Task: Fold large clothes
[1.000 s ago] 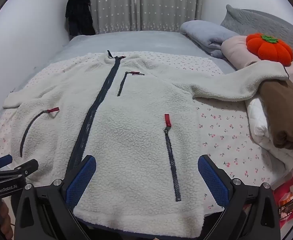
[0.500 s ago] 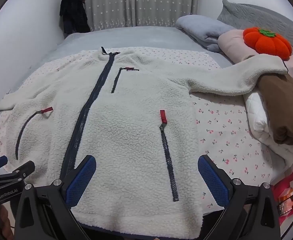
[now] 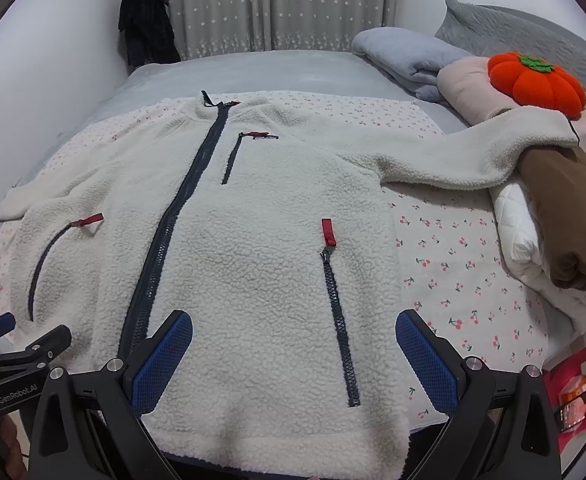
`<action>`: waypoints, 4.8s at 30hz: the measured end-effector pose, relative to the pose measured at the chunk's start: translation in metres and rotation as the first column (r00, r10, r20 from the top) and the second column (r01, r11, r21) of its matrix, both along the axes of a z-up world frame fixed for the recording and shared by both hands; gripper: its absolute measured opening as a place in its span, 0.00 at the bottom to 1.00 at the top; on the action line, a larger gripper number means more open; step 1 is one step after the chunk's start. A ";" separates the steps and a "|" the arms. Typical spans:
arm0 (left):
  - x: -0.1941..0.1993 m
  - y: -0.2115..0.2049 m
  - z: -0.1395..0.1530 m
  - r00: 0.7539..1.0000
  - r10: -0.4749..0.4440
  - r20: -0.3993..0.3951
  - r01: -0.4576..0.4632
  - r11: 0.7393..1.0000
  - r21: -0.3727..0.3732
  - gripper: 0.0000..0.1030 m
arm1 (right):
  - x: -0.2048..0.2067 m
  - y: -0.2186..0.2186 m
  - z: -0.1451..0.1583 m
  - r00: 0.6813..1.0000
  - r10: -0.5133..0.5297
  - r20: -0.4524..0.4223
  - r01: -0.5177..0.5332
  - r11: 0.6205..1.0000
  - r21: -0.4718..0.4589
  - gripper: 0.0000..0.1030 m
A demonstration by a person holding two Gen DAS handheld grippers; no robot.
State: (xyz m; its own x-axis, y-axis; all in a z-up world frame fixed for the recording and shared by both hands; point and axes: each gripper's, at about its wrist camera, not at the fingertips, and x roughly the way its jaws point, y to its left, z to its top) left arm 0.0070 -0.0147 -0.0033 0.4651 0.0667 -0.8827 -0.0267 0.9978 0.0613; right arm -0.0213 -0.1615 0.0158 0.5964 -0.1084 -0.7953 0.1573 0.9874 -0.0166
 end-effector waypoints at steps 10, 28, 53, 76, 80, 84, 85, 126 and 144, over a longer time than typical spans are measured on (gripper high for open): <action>0.000 -0.001 0.003 1.000 0.004 0.007 -0.005 1.000 0.010 1.00 | 0.004 0.001 -0.002 1.000 0.014 -0.007 -0.014 1.000 0.008 1.00; 0.000 -0.004 0.005 1.000 0.000 0.014 0.000 1.000 0.024 1.00 | 0.005 0.003 -0.005 1.000 0.025 -0.014 -0.025 1.000 0.014 1.00; -0.003 -0.001 0.006 1.000 0.006 0.021 -0.006 1.000 0.024 1.00 | 0.007 0.006 -0.006 0.999 0.030 -0.021 -0.030 1.000 -0.002 1.00; 0.001 0.018 0.005 0.997 0.045 0.066 -0.047 0.998 0.029 1.00 | 0.009 0.000 -0.007 1.000 0.010 -0.023 -0.011 1.000 -0.029 1.00; 0.004 0.030 0.007 0.994 0.004 0.110 -0.010 0.999 0.054 1.00 | 0.012 -0.010 -0.010 0.999 0.025 -0.024 -0.025 1.000 -0.002 1.00; 0.010 0.068 0.012 0.990 0.031 0.135 -0.035 0.999 0.024 1.00 | 0.018 -0.029 -0.023 0.997 0.031 -0.073 -0.031 1.000 0.000 1.00; 0.012 0.084 0.014 0.987 0.062 0.150 -0.063 0.998 0.006 1.00 | 0.019 -0.034 -0.028 0.995 0.028 -0.091 -0.028 1.000 -0.003 1.00; -0.041 0.181 0.024 0.990 0.018 0.143 0.001 0.992 -0.130 0.19 | -0.032 -0.124 -0.105 0.946 0.051 -0.320 0.044 0.958 0.283 1.00; -0.022 0.175 -0.081 0.997 -0.019 -0.070 -0.011 0.913 -0.408 0.19 | -0.128 -0.184 -0.096 0.968 0.089 -0.234 0.055 0.836 0.547 0.14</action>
